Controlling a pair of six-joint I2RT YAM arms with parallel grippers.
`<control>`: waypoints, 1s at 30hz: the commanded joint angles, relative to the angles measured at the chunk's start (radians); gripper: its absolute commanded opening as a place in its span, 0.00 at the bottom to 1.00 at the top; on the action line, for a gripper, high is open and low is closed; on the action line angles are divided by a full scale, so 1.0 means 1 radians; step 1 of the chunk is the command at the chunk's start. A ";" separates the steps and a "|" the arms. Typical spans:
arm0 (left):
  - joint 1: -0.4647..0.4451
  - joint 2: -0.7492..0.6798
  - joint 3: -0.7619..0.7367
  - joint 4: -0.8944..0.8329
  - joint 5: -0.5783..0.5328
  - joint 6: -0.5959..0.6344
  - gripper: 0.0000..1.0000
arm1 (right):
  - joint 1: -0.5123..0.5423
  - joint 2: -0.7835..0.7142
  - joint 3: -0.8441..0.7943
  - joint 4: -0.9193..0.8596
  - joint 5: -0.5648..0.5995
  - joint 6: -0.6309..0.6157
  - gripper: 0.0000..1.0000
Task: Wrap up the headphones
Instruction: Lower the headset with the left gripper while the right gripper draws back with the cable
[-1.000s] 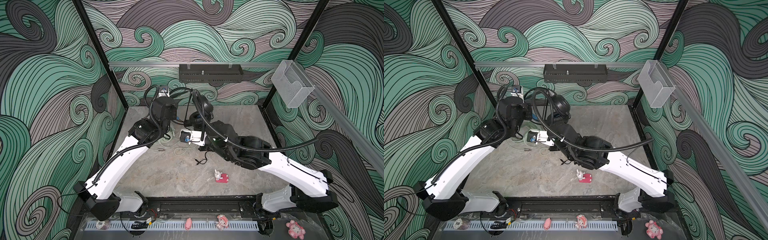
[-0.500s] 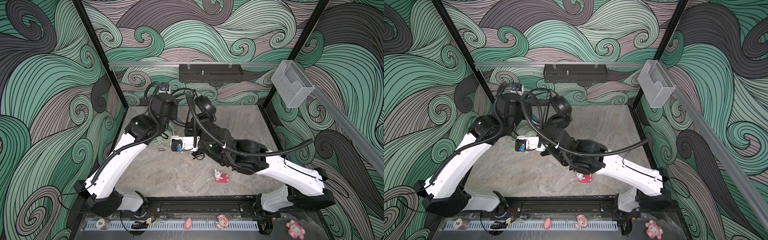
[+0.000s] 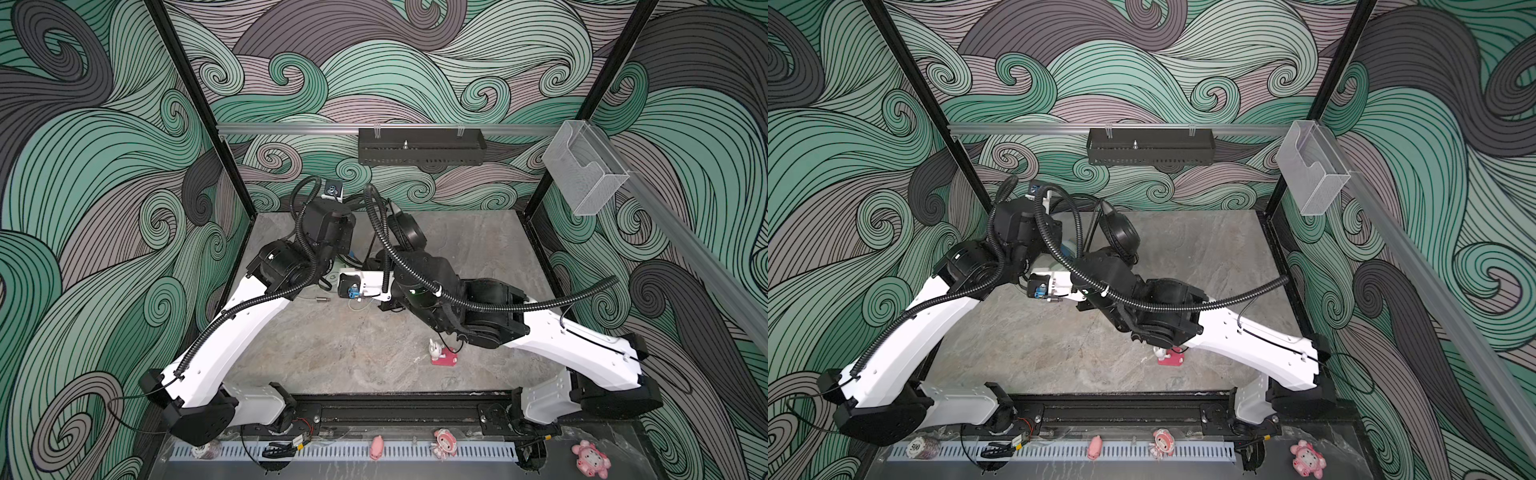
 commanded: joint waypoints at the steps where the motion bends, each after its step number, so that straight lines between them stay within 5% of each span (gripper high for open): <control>1: -0.006 -0.040 -0.018 0.094 0.047 0.156 0.00 | -0.032 -0.078 0.003 0.048 0.045 -0.067 0.06; 14: -0.015 -0.094 -0.051 0.048 0.306 0.282 0.00 | -0.137 -0.128 -0.032 0.105 0.076 -0.173 0.10; 30: -0.015 -0.162 -0.069 0.083 0.447 0.228 0.00 | -0.286 -0.203 -0.085 0.106 -0.035 0.059 0.13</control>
